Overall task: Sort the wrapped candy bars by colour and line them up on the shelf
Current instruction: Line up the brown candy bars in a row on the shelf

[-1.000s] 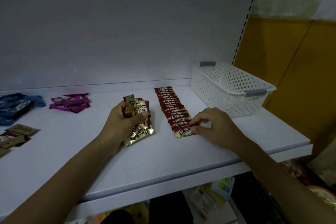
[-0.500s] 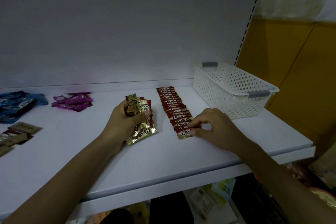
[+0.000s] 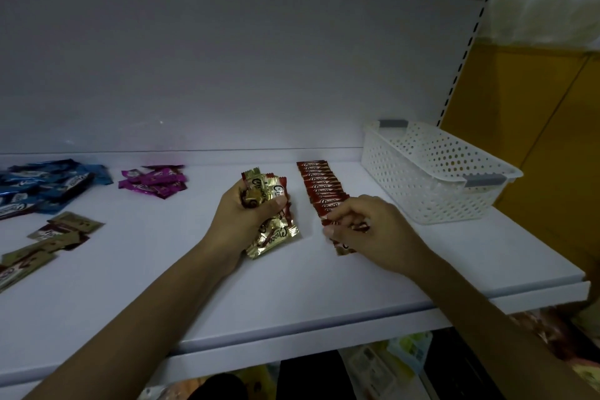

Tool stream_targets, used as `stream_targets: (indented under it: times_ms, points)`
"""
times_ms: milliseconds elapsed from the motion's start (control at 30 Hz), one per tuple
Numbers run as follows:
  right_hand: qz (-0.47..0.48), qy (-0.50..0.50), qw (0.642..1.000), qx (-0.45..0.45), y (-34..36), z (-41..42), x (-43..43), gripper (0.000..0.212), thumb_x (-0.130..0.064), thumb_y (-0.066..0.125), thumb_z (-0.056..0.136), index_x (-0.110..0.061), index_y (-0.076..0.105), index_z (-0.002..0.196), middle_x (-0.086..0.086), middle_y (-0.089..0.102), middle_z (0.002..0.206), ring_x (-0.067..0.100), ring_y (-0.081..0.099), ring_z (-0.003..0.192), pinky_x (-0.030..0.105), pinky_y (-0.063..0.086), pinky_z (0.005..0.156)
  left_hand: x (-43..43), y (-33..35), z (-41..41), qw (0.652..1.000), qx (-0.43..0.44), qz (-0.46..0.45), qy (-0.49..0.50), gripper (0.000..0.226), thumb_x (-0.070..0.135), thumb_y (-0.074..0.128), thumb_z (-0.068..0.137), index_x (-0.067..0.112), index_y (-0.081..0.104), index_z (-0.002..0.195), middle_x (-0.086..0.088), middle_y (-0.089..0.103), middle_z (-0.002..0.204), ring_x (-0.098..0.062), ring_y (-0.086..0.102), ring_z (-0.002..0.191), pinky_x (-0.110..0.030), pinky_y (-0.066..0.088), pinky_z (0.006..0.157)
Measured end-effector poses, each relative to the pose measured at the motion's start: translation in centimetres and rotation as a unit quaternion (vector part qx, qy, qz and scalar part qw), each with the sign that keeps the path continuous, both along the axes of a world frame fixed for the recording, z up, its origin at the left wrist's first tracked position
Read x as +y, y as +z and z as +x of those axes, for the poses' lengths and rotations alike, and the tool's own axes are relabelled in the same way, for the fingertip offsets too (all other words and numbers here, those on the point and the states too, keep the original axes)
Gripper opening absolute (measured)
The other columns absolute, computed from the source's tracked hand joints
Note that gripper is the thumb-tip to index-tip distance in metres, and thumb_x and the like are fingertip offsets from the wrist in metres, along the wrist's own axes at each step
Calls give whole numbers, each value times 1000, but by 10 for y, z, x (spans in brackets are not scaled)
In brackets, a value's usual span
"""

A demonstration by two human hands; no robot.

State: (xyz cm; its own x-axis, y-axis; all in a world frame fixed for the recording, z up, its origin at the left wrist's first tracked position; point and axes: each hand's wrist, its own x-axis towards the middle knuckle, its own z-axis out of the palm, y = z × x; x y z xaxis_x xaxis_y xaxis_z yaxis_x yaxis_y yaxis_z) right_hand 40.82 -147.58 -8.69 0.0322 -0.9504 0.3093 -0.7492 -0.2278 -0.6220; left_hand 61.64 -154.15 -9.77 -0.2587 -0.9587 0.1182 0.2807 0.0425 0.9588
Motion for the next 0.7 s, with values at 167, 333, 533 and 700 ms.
stream_targets:
  times_ms: [167, 333, 533, 700]
  points:
    - [11, 24, 998, -52, 4, 55, -22, 40, -57, 63, 79, -28, 58, 107, -18, 58, 77, -5, 56, 69, 20, 46, 64, 2, 3, 0, 999, 31, 1, 4, 26, -1, 66, 82, -1, 60, 108, -16, 70, 86, -27, 68, 76, -33, 58, 65]
    - [51, 13, 973, -225, 22, 67, -49, 17, -23, 70, 85, -12, 64, 96, -1, 69, 78, 10, 66, 75, 24, 52, 72, 3, 3, 0, 999, -22, -40, 25, 28, -1, 69, 82, 4, 61, 108, -19, 70, 99, -31, 69, 89, -45, 55, 84]
    - [52, -24, 958, -281, 34, 55, -62, 6, -16, 70, 84, -12, 65, 83, -4, 66, 73, 6, 60, 63, 12, 49, 59, -2, 0, -1, 997, -53, -38, 33, 29, -1, 70, 82, 15, 63, 104, -10, 73, 95, -27, 70, 87, -41, 56, 80]
    - [132, 62, 907, -395, 32, 49, -57, 17, -26, 57, 94, -14, 68, 100, -1, 72, 81, 9, 64, 66, 20, 44, 57, -3, -1, 1, 999, -32, -16, 33, 25, -7, 63, 85, 13, 63, 99, -7, 74, 84, -24, 72, 76, -37, 59, 70]
